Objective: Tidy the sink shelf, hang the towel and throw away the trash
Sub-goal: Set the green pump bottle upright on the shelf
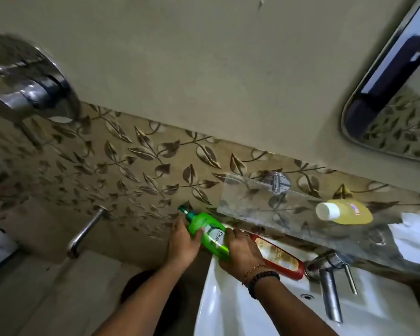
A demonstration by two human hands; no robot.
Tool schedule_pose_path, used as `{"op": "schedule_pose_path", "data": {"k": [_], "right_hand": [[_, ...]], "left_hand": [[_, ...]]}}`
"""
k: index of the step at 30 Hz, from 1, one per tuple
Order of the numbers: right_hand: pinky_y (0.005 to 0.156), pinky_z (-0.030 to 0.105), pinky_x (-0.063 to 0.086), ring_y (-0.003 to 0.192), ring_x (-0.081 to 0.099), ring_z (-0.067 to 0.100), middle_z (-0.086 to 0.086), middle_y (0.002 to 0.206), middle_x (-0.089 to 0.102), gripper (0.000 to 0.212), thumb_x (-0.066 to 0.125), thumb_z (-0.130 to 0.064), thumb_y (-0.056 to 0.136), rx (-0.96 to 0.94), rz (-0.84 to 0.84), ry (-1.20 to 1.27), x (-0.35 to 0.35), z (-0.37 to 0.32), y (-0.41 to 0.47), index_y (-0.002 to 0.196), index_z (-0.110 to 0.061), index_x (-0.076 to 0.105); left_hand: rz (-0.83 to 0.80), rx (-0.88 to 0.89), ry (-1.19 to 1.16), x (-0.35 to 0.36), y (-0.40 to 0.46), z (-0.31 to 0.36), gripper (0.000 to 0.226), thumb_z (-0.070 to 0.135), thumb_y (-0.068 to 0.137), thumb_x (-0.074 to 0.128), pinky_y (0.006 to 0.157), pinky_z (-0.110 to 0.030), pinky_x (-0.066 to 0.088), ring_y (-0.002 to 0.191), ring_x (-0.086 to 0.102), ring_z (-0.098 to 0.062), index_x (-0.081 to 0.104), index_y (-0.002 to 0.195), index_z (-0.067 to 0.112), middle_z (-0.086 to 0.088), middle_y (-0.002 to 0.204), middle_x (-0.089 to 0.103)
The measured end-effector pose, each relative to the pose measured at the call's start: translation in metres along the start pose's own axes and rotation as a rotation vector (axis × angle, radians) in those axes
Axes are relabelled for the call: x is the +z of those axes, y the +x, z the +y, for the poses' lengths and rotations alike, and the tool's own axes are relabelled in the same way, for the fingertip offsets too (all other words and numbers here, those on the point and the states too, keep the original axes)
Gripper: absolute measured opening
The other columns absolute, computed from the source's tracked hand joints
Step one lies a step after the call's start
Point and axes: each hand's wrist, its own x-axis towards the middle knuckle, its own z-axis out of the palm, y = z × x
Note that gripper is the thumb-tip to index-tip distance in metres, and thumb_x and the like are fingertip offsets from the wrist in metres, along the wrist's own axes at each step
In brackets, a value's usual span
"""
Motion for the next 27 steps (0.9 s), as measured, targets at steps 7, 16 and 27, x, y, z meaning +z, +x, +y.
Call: {"op": "schedule_pose_path", "data": {"k": [7, 16, 27], "right_hand": [[0.09, 0.038, 0.049, 0.108, 0.052, 0.031, 0.012, 0.122, 0.052, 0.079, 0.076, -0.04, 0.067, 0.034, 0.065, 0.021, 0.007, -0.004, 0.001, 0.133, -0.012, 0.045], [0.067, 0.031, 0.05, 0.088, 0.055, 0.018, -0.004, 0.096, 0.053, 0.062, 0.068, -0.058, 0.057, -0.144, 0.264, 0.489, -0.031, -0.071, -0.071, 0.102, -0.025, 0.042], [0.077, 0.014, 0.052, 0.094, 0.063, -0.002, -0.014, 0.106, 0.068, 0.062, 0.079, -0.051, 0.069, -0.308, 0.529, 0.826, -0.182, -0.061, -0.1, 0.12, -0.032, 0.05]], "left_hand": [[-0.039, -0.257, -0.506, 0.013, 0.005, 0.002, 0.055, 0.039, 0.073, 0.077, 0.088, -0.056, 0.055, 0.099, 0.069, -0.037, 0.059, 0.112, 0.004, -0.023, 0.108, 0.07], [0.221, 0.036, -0.702, -0.076, -0.075, 0.036, 0.056, 0.054, 0.069, 0.075, 0.081, -0.048, 0.056, 0.088, 0.066, -0.031, 0.059, 0.109, 0.019, -0.021, 0.104, 0.069], [0.167, 0.63, -0.545, -0.156, -0.117, 0.219, 0.026, 0.035, 0.079, 0.07, 0.08, -0.03, 0.057, 0.088, 0.07, -0.011, 0.064, 0.104, 0.029, 0.006, 0.097, 0.073]]}}
